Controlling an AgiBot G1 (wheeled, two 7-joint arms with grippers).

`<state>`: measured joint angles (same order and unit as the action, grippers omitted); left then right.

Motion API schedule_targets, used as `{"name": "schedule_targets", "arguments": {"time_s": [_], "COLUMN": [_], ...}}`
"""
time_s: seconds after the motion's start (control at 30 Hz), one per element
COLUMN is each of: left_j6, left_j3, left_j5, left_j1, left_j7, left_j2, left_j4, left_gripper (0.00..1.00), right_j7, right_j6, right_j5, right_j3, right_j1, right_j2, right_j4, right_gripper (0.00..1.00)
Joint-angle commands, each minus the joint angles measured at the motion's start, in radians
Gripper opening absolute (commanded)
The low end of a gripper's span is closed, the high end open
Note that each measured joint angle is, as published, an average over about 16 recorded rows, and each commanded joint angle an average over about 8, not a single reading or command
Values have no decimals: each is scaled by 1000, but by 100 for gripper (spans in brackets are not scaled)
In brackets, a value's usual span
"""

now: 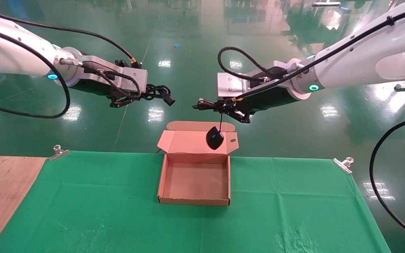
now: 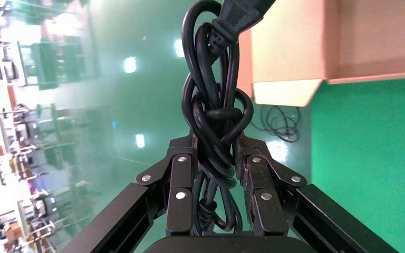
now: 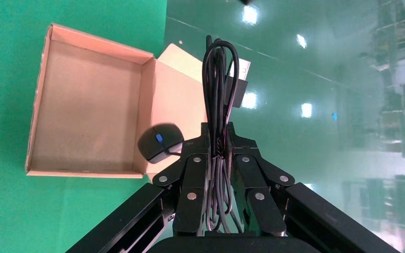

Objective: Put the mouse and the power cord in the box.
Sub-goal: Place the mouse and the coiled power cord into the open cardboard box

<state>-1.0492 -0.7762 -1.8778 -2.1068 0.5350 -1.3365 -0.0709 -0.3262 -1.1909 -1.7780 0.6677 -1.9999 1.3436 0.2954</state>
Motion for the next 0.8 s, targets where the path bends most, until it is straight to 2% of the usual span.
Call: {"name": "schedule_targets", "arguments": {"time_s": [0.03,0.47,0.63,0.8], "left_j6": [36,-6,-15,89], "left_j3": [4,13,50,95], "left_j5": [6,33,97,177], "left_j1": [5,51,128,250], "left_j7": [1,39,80,128], "left_j2": [-2,-6,-9,-16], "left_j4": [-5,-18,-41,-104], "left_gripper": [0,0,0,0], "right_j7": [-21,-46,-59,-83], "right_j6": [9,-14,-32,-64], "right_j5": [7,61,75,90], "right_j3": [3,36,38,32], "right_j1": [-5,-23,-39,-54], "right_j2": [12,7,-6,-33], "right_j4": [-27,-65,-99,-139], "right_gripper": [0,0,0,0]}}
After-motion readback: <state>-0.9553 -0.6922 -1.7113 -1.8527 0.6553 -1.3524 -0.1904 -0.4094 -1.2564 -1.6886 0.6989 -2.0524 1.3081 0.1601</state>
